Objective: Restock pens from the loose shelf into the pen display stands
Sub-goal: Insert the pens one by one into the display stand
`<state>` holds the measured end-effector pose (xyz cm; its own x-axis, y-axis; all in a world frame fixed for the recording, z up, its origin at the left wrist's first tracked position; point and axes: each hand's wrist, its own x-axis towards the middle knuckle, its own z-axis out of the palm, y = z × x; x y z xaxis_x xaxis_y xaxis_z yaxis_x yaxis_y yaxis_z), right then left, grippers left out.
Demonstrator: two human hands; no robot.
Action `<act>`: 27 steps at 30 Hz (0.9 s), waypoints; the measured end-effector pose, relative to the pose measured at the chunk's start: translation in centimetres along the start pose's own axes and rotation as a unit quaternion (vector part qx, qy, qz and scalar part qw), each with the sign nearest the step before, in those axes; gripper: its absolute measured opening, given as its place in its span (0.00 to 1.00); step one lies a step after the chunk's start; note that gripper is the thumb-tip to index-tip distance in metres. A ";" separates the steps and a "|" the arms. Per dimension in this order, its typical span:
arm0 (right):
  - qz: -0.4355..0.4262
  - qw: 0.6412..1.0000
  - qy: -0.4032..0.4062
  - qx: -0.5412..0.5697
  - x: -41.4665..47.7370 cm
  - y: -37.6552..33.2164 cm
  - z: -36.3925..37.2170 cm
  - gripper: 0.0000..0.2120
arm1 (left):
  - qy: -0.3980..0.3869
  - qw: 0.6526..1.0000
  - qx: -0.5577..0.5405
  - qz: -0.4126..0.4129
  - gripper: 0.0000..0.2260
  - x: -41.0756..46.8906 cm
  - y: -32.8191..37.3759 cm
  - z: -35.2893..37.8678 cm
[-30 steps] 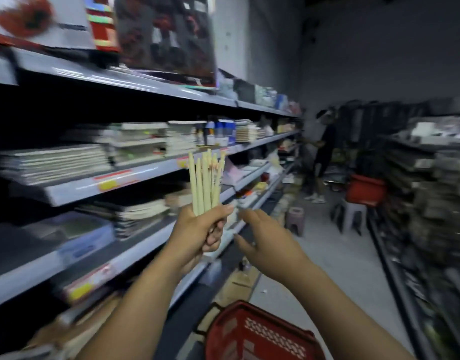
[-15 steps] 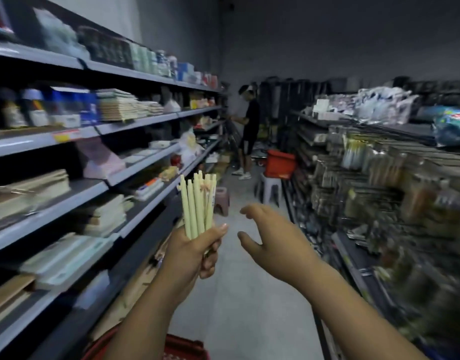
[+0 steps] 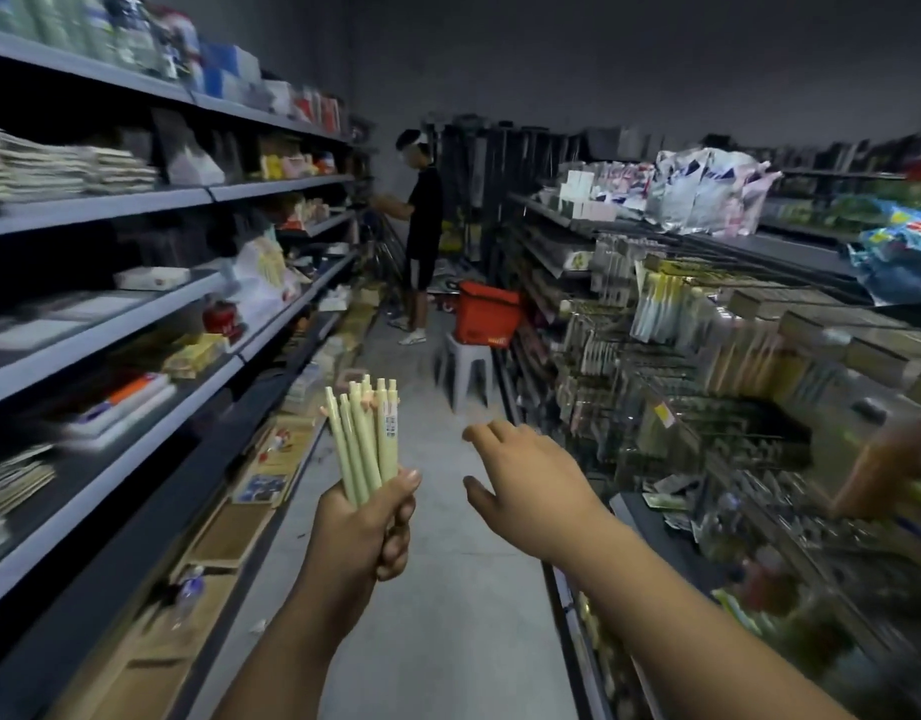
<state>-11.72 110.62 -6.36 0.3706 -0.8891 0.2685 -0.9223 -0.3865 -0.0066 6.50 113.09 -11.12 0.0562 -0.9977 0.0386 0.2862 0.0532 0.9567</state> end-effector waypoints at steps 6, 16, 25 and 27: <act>-0.008 1.000 -0.003 0.001 10.5 9.1 7.0 0.19 | 0.019 1.000 0.021 -0.014 0.15 13.7 -4.3 4.0; -0.089 0.995 -0.014 0.054 32.4 23.1 12.9 0.20 | 0.110 0.994 0.011 -0.009 0.10 35.9 -6.2 9.5; -0.168 0.983 -0.028 0.069 52.6 26.3 22.0 0.20 | 0.152 0.988 -0.020 -0.033 0.12 54.1 -10.4 4.8; -0.172 0.982 -0.029 0.070 57.7 26.4 24.2 0.20 | 0.157 0.987 -0.020 -0.031 0.11 59.2 -11.1 3.3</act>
<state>-12.06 43.16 -14.36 0.6662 -0.7115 0.2235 -0.7194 -0.6921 -0.0588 3.50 53.31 -18.46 0.3293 -0.9369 -0.1171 0.3363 0.0005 0.9417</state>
